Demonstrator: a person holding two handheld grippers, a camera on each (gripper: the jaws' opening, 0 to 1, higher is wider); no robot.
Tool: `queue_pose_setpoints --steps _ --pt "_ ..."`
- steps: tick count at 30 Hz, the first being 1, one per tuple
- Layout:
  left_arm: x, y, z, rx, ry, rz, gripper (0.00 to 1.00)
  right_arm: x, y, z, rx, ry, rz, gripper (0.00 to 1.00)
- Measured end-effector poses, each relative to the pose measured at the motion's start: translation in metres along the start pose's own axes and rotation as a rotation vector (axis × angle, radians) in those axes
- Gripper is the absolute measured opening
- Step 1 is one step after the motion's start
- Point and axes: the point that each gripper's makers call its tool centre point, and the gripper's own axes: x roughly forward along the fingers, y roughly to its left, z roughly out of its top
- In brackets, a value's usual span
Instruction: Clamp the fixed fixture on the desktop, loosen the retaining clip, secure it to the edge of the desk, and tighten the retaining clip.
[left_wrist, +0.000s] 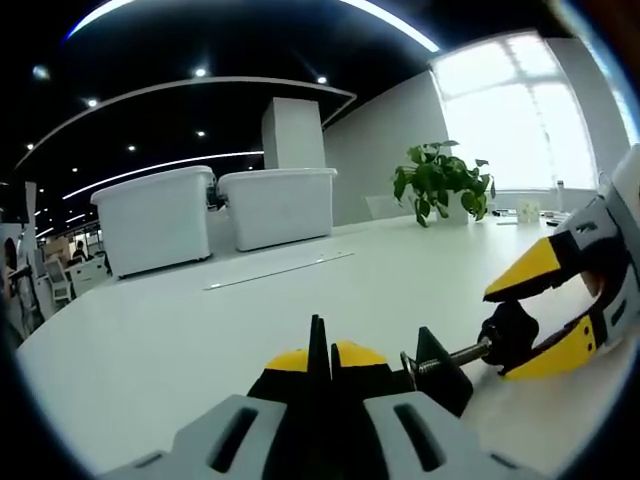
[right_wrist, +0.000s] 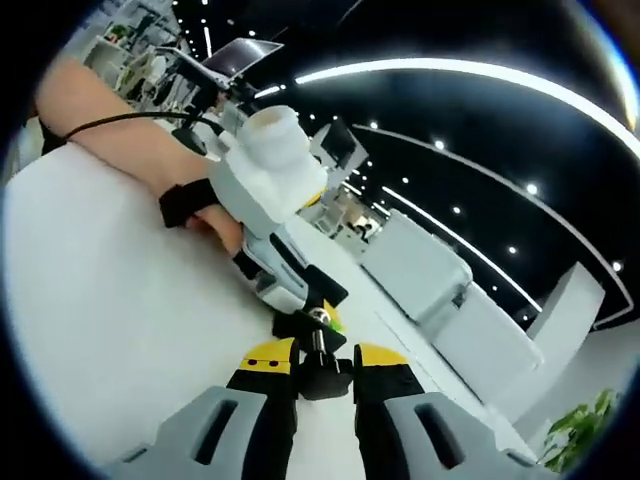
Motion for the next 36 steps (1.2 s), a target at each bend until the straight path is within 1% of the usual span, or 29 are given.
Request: queue_pose_setpoints --steps 3,5,13,23,24,26,28,30,33,34,36 --pt "0.000 0.000 0.000 0.001 0.001 0.003 0.06 0.000 0.003 0.000 -0.103 0.015 -0.001 0.20" --pt "0.000 0.000 -0.001 -0.001 0.003 0.004 0.06 0.000 0.004 0.000 -0.150 0.023 0.000 0.20" --pt "0.000 0.000 -0.001 0.001 0.002 0.001 0.06 0.001 0.005 -0.001 -0.221 0.030 0.002 0.20" --pt "0.001 -0.001 -0.002 0.006 0.001 -0.002 0.06 0.001 0.003 -0.002 -0.259 0.037 0.012 0.21" --pt "0.001 -0.001 -0.002 0.006 0.001 -0.002 0.06 0.000 0.002 0.000 -0.174 0.015 0.012 0.21" --pt "0.001 -0.002 -0.002 0.007 0.000 -0.004 0.06 -0.002 -0.004 0.005 -0.037 -0.011 0.011 0.23" --pt "0.001 -0.002 -0.001 0.009 0.000 -0.004 0.06 -0.004 -0.012 0.014 0.110 -0.060 -0.002 0.25" --pt "0.001 -0.002 -0.001 0.009 0.000 -0.004 0.07 -0.007 -0.022 0.017 0.231 -0.092 -0.017 0.26" --pt "0.001 -0.002 -0.001 0.010 -0.001 -0.004 0.07 -0.007 -0.031 0.009 0.459 -0.092 -0.022 0.26" --pt "0.002 -0.002 -0.001 0.011 -0.001 -0.004 0.07 -0.006 -0.035 0.004 0.554 -0.090 -0.026 0.26" --pt "0.001 -0.002 -0.001 0.011 -0.001 -0.004 0.07 -0.006 -0.037 -0.005 0.705 -0.080 -0.021 0.26"
